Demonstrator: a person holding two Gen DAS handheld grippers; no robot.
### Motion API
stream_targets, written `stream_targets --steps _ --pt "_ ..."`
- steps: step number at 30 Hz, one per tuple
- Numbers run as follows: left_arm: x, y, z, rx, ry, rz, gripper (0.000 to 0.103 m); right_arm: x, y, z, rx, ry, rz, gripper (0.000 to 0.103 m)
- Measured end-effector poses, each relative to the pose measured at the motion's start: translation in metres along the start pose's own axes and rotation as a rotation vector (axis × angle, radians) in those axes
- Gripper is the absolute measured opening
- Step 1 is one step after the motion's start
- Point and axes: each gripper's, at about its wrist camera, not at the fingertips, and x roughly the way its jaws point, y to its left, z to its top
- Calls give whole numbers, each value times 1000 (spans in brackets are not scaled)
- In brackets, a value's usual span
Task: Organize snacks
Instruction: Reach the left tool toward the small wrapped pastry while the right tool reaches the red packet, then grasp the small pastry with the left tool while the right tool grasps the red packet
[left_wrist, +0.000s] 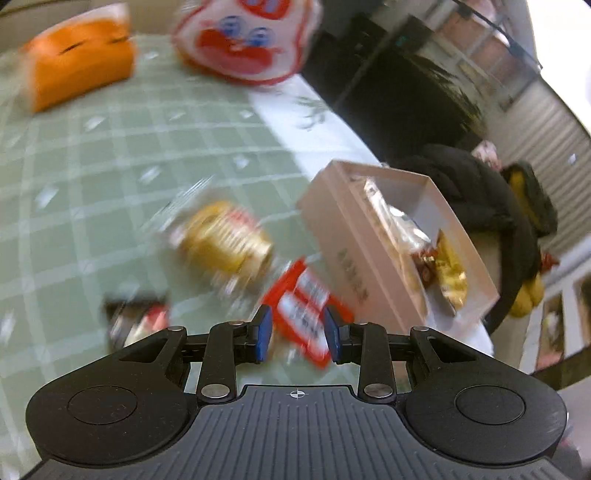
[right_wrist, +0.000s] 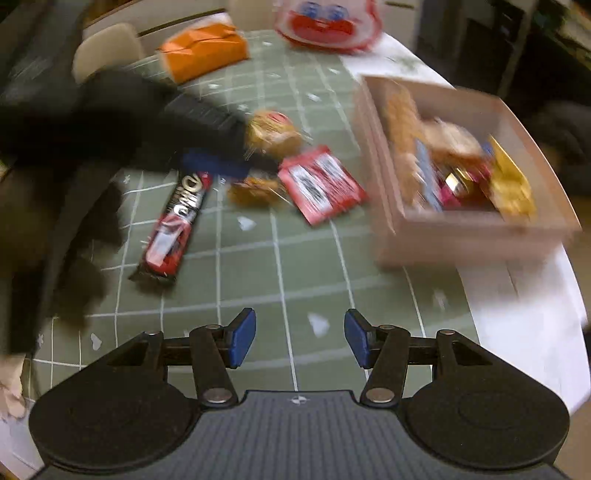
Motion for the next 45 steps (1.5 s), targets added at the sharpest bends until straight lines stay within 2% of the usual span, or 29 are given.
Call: stream_targets --steps 3,6,9,14,17,25,27,29,32,36,40,42,45 --pt "28 -13 21 72 -3 49 33 -10 -6 -16 21 -5 -16 56" --pt "54 -20 37 170 16 58 33 -14 -17 -28 28 -11 -20 59" --pt "71 -23 45 238 61 80 24 -8 -32 -37 67 18 20 59" --pt "57 -16 34 247 110 75 22 -4 -44 -44 78 41 67 59" --pt "45 -10 16 261 143 35 21 -4 -49 -39 68 26 77 59" --pt "0 22 -28 112 193 -56 20 7 -39 -8 21 -10 87 60" --pt "-10 27 -39 90 197 -75 21 12 -34 1 29 -17 95 63" --pt "-19 31 -43 62 184 -81 20 17 -31 9 48 -25 98 64" --pt "-29 36 -28 16 102 -88 20 29 -23 21 84 -8 69 64" --pt "-5 32 1 -54 58 -138 21 28 -10 19 84 -4 68 64" --pt "41 10 15 10 82 -58 20 24 -9 7 95 6 29 64" --pt "46 7 15 31 55 -57 20 21 -13 1 116 10 -2 64" --pt "50 5 13 50 85 -82 20 17 -21 -5 143 -26 -39 64"
